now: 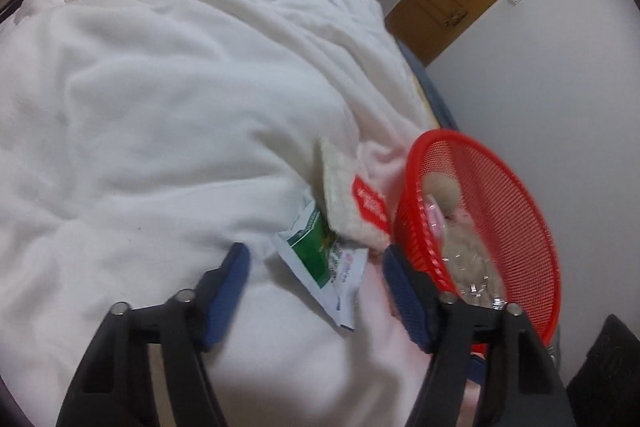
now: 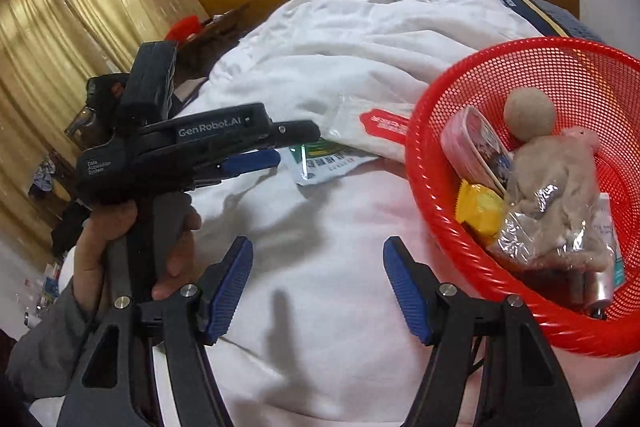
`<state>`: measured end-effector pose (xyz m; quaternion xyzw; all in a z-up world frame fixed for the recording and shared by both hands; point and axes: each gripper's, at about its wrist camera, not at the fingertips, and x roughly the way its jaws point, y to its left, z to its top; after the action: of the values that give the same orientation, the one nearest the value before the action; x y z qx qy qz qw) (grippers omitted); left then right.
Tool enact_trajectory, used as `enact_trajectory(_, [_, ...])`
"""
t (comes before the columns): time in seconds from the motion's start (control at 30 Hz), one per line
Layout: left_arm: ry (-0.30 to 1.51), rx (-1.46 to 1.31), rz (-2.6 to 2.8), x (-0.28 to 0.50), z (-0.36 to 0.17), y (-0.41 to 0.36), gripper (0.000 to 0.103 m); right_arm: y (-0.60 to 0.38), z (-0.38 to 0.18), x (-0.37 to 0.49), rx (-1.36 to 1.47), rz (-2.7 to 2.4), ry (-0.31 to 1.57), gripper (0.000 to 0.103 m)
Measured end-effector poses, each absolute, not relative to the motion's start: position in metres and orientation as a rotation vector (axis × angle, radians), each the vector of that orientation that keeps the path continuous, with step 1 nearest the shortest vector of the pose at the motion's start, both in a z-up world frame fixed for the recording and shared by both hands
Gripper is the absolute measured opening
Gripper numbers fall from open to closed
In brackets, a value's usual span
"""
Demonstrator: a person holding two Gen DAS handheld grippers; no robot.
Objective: Organize soft objects
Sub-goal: 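Grasp the green-and-white sachet with the left gripper while the right approaches the wipe packet, then grasp the white wipe packet with red label using the right gripper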
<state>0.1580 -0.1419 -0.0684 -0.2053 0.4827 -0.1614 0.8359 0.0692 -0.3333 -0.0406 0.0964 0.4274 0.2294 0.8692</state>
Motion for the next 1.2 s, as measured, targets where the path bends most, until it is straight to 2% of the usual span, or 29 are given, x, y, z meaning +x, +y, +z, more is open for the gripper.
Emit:
enact_trajectory(0.03, [1.027,-0.436,-0.337,0.162,-0.070,-0.143,0.064,-0.333,-0.042,0.069,0.198,0.468,0.898,0.067])
enact_trajectory(0.07, [1.036,-0.437,-0.334,0.164,-0.072,-0.143,0.055,-0.333,-0.043,0.069,0.194,0.466,0.899,0.067])
enact_trajectory(0.1, [1.043,-0.432,-0.339,0.165,-0.074,-0.144,0.042,-0.333,-0.043,0.070,0.188,0.468,0.900,0.067])
enact_trajectory(0.13, [1.052,-0.423,-0.343,0.166,-0.076,-0.146,0.033,-0.332,-0.043,0.070,0.179,0.460,0.897,0.067])
enact_trajectory(0.17, [1.063,-0.414,-0.341,0.167,-0.079,-0.148,0.016,-0.332,-0.043,0.070,0.170,0.452,0.895,0.067])
enact_trajectory(0.27, [1.085,-0.463,-0.370,0.164,-0.081,-0.142,0.010,-0.328,-0.045,0.065,0.147,0.457,0.896,0.067])
enact_trajectory(0.53, [1.052,-0.438,-0.413,0.134,-0.057,-0.109,0.008,-0.324,-0.045,0.070,0.133,0.471,0.909,0.067])
enact_trajectory(0.73, [0.926,-0.475,-0.344,0.105,-0.047,-0.043,0.008,-0.299,-0.036,0.100,0.071,0.432,0.963,0.067])
enact_trajectory(0.87, [0.864,-0.555,-0.306,0.086,-0.058,-0.001,0.008,-0.270,-0.031,0.134,-0.028,0.339,0.972,0.067])
enact_trajectory(0.97, [0.881,-0.625,-0.329,0.085,-0.079,0.009,0.008,-0.247,-0.034,0.160,-0.113,0.260,0.955,0.067])
enact_trajectory(1.2, [0.893,-0.698,-0.382,0.091,-0.100,0.016,0.008,-0.236,-0.072,0.196,-0.179,0.075,0.992,0.067])
